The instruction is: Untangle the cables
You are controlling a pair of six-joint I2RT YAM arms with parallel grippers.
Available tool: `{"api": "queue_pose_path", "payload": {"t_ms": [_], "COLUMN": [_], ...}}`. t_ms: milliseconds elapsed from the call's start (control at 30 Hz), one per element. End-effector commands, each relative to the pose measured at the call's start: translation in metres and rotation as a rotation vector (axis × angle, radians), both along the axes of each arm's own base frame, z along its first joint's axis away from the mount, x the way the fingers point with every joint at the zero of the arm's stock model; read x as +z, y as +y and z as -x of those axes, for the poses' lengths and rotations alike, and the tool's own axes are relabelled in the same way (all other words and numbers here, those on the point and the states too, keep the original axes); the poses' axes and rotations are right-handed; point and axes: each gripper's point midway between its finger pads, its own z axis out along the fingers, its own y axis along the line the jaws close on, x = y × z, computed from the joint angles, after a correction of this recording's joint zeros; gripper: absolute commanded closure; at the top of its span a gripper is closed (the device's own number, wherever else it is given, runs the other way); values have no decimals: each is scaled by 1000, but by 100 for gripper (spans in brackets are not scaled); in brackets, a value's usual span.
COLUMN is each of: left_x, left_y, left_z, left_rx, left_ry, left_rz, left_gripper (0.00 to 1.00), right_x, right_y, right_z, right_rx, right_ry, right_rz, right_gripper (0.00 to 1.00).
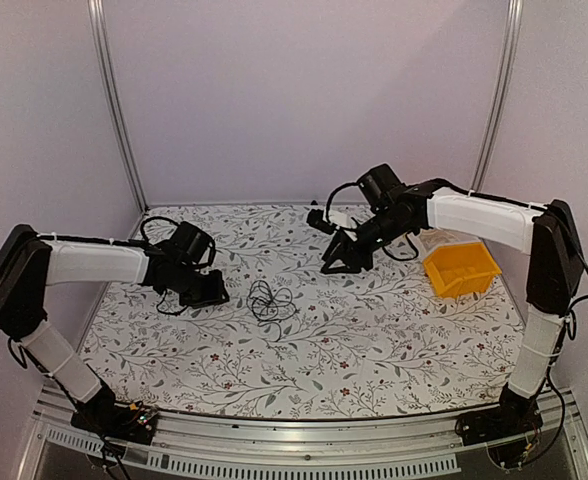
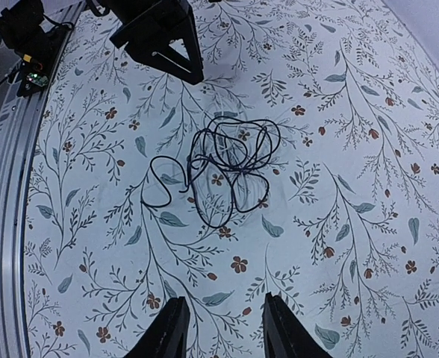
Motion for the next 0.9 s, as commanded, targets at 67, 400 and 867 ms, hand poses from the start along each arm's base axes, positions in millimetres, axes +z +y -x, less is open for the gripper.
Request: {"api": "queue_pose_path", "payload": {"t_ms": [67, 400, 867], "left_x": [-16, -25, -45], "left_y": [1, 22, 1], "left_z": [-13, -16, -21], "left_rx": [-53, -121, -358], "left_ry": [-13, -28, -33], "left_rz": [-47, -256, -313], "left_gripper": [73, 74, 73], "right_x": [5, -2, -5], "right_y": [6, -2, 1], "right_z": [3, 9, 1], "right_rx": [-25, -36, -46], "right_ry": [30, 22, 14], "right_rz": [-32, -3, 8], "right_gripper": [62, 62, 62]}}
